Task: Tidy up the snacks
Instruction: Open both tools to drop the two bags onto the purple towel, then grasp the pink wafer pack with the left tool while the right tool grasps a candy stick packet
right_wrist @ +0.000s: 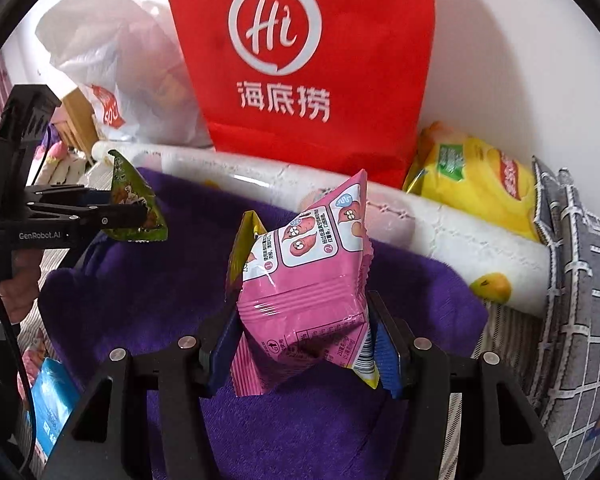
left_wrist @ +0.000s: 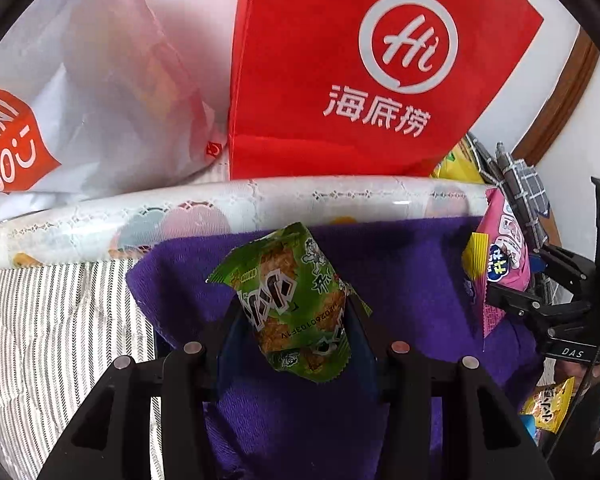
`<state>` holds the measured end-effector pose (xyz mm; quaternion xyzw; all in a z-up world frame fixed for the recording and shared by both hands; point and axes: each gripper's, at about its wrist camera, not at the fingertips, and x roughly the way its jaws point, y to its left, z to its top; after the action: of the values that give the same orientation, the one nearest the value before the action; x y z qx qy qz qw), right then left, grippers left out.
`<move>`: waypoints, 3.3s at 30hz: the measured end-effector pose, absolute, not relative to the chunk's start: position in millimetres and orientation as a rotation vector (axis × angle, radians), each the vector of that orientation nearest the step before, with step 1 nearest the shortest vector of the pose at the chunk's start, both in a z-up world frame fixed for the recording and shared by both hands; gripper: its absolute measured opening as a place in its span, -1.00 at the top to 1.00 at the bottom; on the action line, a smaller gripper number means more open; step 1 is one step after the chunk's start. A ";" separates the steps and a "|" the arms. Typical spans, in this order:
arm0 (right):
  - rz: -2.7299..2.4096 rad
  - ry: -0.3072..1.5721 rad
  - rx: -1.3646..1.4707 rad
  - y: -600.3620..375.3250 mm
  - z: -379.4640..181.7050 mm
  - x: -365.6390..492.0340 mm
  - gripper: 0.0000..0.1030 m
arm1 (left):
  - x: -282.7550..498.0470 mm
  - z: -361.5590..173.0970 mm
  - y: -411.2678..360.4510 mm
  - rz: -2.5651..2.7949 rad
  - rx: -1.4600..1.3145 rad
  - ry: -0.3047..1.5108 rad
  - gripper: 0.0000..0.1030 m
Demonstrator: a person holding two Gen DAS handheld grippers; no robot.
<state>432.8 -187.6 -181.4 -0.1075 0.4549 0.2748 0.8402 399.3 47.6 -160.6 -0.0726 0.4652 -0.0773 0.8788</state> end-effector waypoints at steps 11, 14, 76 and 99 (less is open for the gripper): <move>0.546 0.927 -0.264 -195.4 -162.8 426.7 -0.55 | 405.6 -171.4 37.5 -0.194 -0.140 1.014 0.10; 0.503 0.882 -0.243 -203.3 -144.6 419.7 -0.58 | 404.3 -168.5 36.9 -0.204 -0.146 1.019 0.01; 0.433 0.938 -0.065 -287.1 -176.6 175.4 0.50 | 162.3 -145.1 55.5 -0.073 -0.199 0.900 -0.49; 0.316 0.851 0.028 -280.7 -196.6 159.3 0.52 | 162.4 -166.6 42.9 -0.173 -0.147 0.919 -0.72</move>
<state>159.3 -280.7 -196.6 0.0133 0.4109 0.1525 0.8987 162.4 42.9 -166.6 -0.0706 0.4424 -0.0834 0.8902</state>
